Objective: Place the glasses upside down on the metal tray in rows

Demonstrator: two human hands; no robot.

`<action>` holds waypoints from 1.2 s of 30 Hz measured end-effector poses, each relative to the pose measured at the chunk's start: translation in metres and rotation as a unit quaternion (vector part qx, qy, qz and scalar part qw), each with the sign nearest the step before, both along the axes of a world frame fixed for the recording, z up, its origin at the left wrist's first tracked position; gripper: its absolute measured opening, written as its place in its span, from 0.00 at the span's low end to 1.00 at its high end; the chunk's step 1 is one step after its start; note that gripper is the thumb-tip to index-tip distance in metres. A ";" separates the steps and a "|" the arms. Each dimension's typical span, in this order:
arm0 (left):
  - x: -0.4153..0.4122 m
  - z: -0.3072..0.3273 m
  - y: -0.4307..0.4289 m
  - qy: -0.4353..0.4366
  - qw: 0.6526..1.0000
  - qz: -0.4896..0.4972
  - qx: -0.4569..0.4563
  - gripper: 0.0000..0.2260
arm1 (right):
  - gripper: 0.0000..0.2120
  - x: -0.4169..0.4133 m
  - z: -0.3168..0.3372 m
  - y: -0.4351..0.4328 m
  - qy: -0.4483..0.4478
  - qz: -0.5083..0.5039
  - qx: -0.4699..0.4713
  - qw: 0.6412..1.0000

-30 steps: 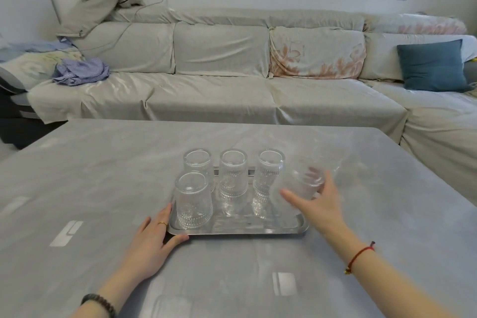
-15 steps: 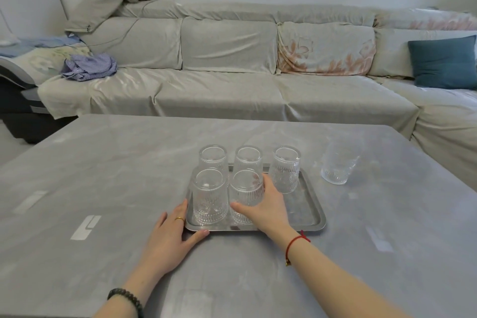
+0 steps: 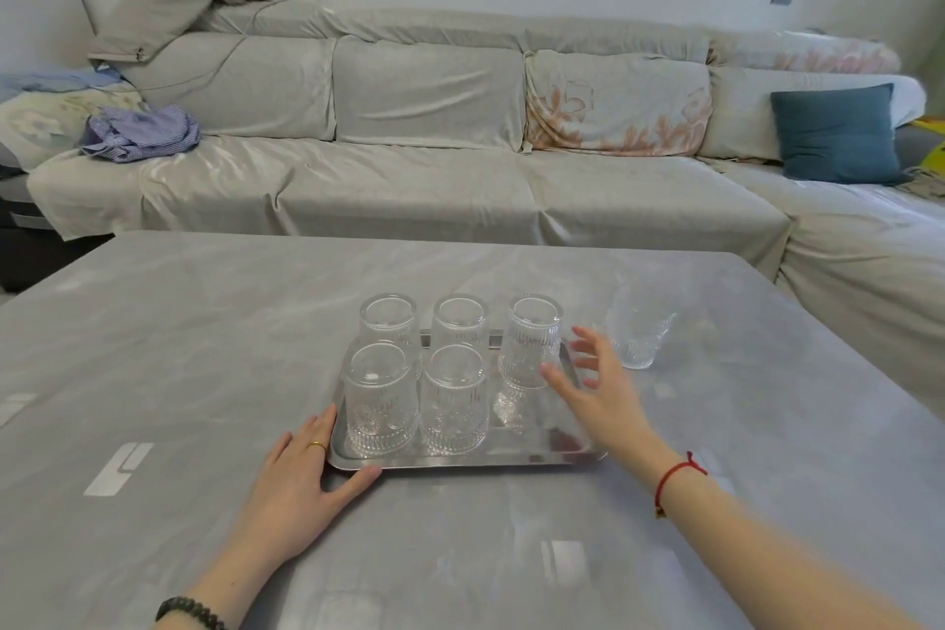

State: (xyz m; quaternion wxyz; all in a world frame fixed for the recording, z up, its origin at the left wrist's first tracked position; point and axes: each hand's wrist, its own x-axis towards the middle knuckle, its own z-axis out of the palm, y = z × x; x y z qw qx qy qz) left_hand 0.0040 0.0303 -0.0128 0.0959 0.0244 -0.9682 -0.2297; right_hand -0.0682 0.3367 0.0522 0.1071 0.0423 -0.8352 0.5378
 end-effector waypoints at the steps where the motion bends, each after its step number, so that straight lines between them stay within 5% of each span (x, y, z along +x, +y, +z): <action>1: 0.000 0.001 0.000 -0.002 1.000 0.000 0.000 0.41 | 0.29 -0.006 0.004 0.017 0.006 -0.037 -0.003 0.999; 6: 0.001 0.004 0.001 -0.006 1.000 0.004 -0.004 0.40 | 0.37 -0.038 0.003 0.077 -0.016 -0.173 0.007 0.985; 13: 0.001 0.005 0.001 0.000 1.000 0.000 0.007 0.40 | 0.47 -0.083 -0.024 0.081 -0.074 -0.184 -0.050 0.979; 22: 0.001 0.004 0.001 0.001 1.000 0.000 0.016 0.40 | 0.46 -0.106 -0.039 0.082 -0.080 -0.242 -0.046 0.966; 30: 0.000 0.002 -0.002 -0.016 1.000 -0.017 -0.005 0.40 | 0.40 -0.052 -0.002 0.077 -0.036 -0.109 0.073 0.991; 36: -0.001 0.001 -0.002 -0.024 1.000 -0.011 -0.013 0.39 | 0.35 -0.011 0.057 0.062 0.020 -0.022 0.211 0.977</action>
